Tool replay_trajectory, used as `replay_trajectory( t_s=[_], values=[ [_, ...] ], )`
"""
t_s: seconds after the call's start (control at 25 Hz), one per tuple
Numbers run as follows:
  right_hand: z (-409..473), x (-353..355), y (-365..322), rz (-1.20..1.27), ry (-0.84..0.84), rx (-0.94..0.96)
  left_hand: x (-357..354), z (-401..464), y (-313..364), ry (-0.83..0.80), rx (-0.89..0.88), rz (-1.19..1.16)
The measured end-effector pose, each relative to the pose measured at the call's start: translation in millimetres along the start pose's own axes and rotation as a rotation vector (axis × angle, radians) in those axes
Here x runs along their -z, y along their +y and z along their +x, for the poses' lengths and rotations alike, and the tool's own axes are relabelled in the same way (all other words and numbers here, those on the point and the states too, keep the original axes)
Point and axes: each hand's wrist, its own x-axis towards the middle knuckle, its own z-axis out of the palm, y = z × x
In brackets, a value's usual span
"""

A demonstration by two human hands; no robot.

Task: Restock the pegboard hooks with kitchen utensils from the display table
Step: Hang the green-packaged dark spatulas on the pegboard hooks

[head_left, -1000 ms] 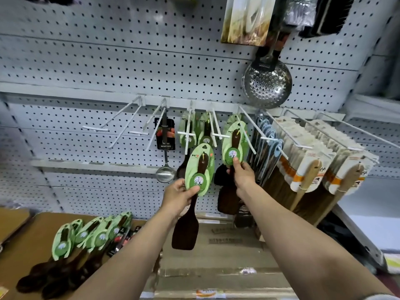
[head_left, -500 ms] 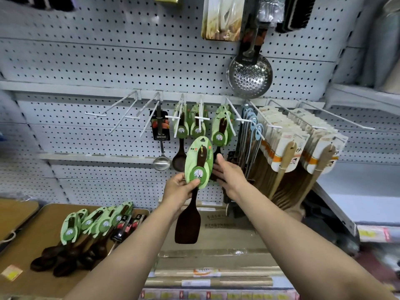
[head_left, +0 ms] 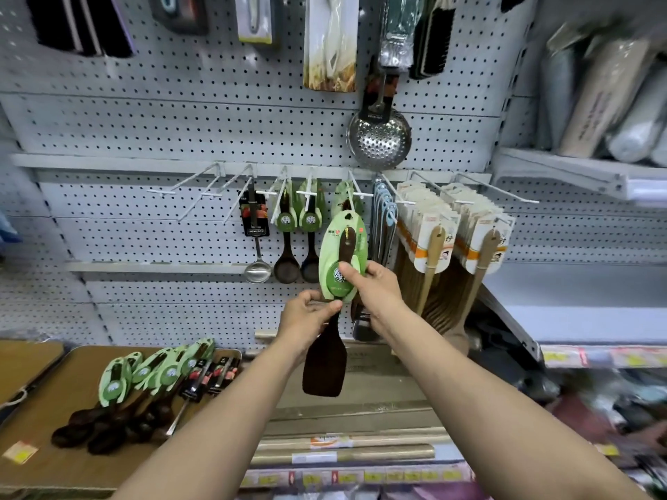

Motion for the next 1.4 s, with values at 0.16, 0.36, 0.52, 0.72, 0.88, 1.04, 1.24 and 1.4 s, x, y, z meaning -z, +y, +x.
replay_trajectory(
  t_s=[0.16,0.36,0.52,0.72,0.88,1.04,1.24,1.4],
  values=[
    [1.8,5.8,-11.1,-0.027,0.019,0.037,-10.6,-0.7,3.9,0.014,-0.042,0.059],
    [19.1,9.7,-5.2,-0.040,0.063,0.019,-17.8,10.6,2.9,0.031,-0.030,0.089],
    [31.7,10.5,2.3,-0.030,0.059,-0.003,-19.8,25.6,-9.9,0.033,0.012,0.057],
    [44.3,14.3,13.9,0.007,0.031,0.017,-14.8,49.2,-18.9,0.007,0.023,0.066],
    [52.1,17.7,22.9,0.023,0.022,0.035,-15.6,59.9,-25.8,-0.021,0.019,0.070],
    [74.7,10.7,21.8,0.016,0.018,0.028,-16.1,81.4,-24.6,-0.010,0.019,0.066],
    [104.4,3.7,21.1,0.020,0.042,0.010,-21.2,110.2,-20.6,-0.001,0.032,0.057],
    [122.0,1.2,21.6,0.020,0.070,-0.011,-23.1,132.2,-22.8,0.000,0.056,0.063]
  ],
)
